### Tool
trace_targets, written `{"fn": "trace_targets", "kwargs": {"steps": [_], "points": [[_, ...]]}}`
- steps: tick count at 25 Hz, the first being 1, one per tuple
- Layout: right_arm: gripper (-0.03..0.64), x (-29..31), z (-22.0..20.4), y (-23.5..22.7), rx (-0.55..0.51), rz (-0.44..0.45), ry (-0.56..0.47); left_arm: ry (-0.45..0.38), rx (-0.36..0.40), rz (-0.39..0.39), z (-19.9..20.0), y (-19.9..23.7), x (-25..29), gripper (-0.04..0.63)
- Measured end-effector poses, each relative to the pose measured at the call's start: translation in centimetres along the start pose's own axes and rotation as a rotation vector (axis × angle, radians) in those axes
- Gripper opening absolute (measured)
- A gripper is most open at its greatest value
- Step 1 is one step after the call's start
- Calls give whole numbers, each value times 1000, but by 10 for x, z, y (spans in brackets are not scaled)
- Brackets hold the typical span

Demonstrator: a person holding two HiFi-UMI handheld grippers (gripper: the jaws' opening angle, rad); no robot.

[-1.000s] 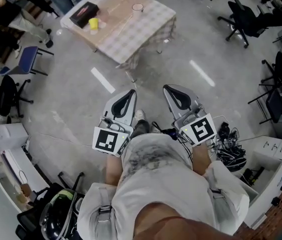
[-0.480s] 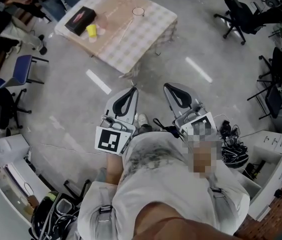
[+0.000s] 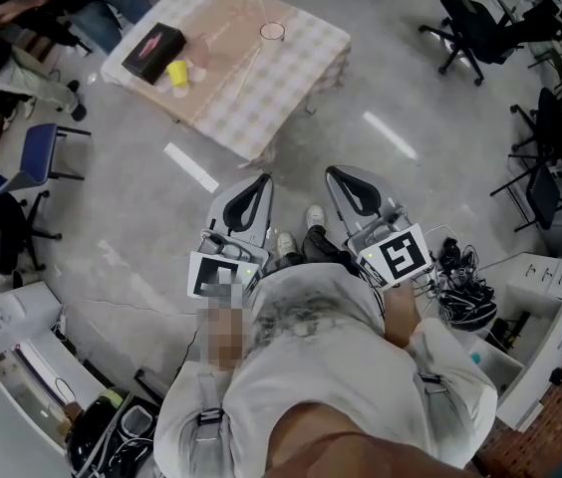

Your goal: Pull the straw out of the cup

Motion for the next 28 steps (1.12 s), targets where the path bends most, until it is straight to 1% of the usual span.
{"fn": "trace_targets", "kwargs": {"steps": [4,8,15,19,28], "points": [[11,13,-4,-18,12,7,9,-15,-17,18,0,8,19,2],[11,29,-7,-43,20,32,1,9,-10,31,-6,17,39,2],[11,66,-5,-94,7,87,-7,-1,-6,70,-4,36,88,2],[11,82,-2,-123,8,104,-13,-1,-3,89,-2,45,116,2],[11,94,3,-179,11,129,-37,0,6,121,2,46,167,2]]}}
Point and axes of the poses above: the fingertips, and each gripper's own axes: x forward along the fingers, y to its left, z out of its top, the point moved 10 cm from there along -x, backward along the fingers, and after that the axes turned 5 degrees about -y, right-handed, at the moved point
